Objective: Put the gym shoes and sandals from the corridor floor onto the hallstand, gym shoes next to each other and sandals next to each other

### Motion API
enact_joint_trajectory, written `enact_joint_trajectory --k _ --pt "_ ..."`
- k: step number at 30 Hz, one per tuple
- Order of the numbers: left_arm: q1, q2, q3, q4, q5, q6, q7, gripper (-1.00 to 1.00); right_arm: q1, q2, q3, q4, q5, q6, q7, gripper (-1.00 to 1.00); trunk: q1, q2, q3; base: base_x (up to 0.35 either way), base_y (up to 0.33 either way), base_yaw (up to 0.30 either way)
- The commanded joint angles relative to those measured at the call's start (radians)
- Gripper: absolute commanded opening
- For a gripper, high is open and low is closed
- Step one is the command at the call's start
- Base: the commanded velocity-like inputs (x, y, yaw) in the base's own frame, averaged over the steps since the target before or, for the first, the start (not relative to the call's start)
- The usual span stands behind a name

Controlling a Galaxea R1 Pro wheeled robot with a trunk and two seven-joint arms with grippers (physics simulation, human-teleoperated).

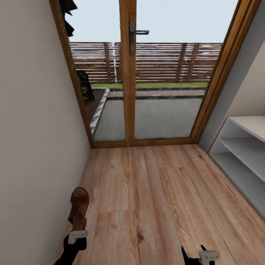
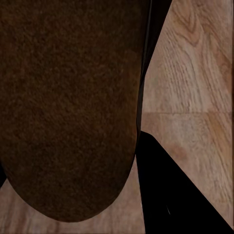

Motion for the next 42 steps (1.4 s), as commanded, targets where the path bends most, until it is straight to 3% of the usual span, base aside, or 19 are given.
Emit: enact_joint_trajectory --k 1,28,42 --pt "-0.001 -0.001 0.009 0.0 -0.013 -0.004 -0.004 -1.0 -0.001 0.001 -0.008 0.001 0.004 -0.003 0.008 1.0 0.0 0.0 -0.001 0.335 0.043 -0.251" --pt "-0.001 -0.004 0.009 0.001 -0.015 -0.003 -0.004 -1.0 -0.001 0.001 -0.008 0.001 0.004 -0.002 0.008 1.0 0.0 0.0 -0.001 0.309 0.169 -0.266" --pt "-0.001 -0.004 0.009 0.001 -0.016 -0.002 -0.003 -1.0 -0.001 0.001 -0.008 0.001 0.004 -0.002 0.008 1.0 0.0 0.0 -0.001 0.335 0.021 -0.268"
